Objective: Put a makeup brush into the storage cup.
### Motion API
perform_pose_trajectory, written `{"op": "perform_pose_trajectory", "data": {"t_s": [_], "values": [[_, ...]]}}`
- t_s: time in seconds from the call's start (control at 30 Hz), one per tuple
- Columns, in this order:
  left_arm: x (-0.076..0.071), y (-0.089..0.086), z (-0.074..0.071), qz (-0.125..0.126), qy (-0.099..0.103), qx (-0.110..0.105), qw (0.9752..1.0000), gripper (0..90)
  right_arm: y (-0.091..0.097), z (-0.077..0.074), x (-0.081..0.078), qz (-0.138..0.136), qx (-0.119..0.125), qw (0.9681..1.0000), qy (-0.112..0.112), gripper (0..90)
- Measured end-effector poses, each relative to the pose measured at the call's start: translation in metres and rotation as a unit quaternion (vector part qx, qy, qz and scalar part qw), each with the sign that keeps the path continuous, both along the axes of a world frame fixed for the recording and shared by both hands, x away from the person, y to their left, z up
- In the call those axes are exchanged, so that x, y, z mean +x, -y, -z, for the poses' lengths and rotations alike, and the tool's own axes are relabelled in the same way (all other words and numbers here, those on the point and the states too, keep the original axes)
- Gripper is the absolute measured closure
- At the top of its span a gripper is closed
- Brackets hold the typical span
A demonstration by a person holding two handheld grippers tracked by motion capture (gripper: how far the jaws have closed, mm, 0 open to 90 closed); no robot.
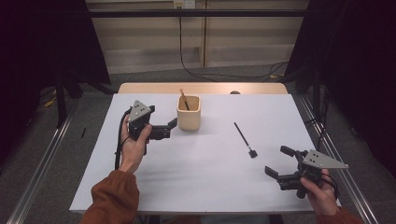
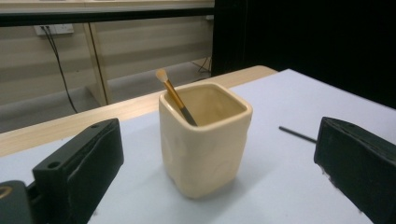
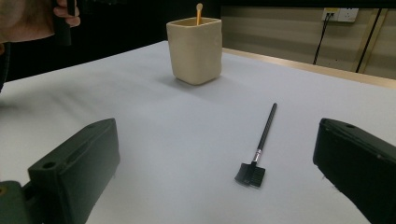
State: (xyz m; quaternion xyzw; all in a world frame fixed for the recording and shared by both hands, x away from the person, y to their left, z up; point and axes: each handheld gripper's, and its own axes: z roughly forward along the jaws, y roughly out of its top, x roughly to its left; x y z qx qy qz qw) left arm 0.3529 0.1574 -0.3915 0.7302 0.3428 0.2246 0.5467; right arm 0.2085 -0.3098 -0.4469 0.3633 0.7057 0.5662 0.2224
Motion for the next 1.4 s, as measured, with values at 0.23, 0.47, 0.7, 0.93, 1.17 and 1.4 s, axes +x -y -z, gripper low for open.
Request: {"op": "perform_pose_trajectory", "data": {"t_s": [0.23, 0.47, 0.7, 0.93, 1.17, 1.4], "values": [[-0.019, -0.010, 0.004, -0.004, 0.001, -0.008, 1.0000, 1.1, 0.000, 0.000, 0.000, 0.000, 0.000, 1.0000, 0.000, 0.1], [-0.036, -0.019, 0.009, -0.006, 0.002, -0.006, 1.0000, 1.1, 0.000, 0.000, 0.001, 0.002, 0.000, 1.0000, -0.001, 0.1], [-0.053, -0.025, 0.021, -0.002, -0.001, 0.003, 1.0000, 1.4, 0.000, 0.000, 0.001, 0.003, 0.000, 1.0000, 0.000, 0.1], [-0.069, -0.030, 0.030, -0.007, -0.007, 0.002, 1.0000, 1.4, 0.000, 0.000, 0.000, 0.003, -0.001, 1.0000, -0.001, 0.1], [-0.084, -0.029, 0.031, -0.010, -0.015, -0.006, 0.9998, 1.5, 0.000, 0.000, 0.002, 0.008, 0.000, 1.0000, -0.001, 0.1], [-0.103, -0.039, 0.045, -0.010, -0.020, -0.013, 0.9997, 1.5, 0.001, 0.001, 0.004, 0.013, 0.002, 0.9999, -0.005, 0.0]]}}
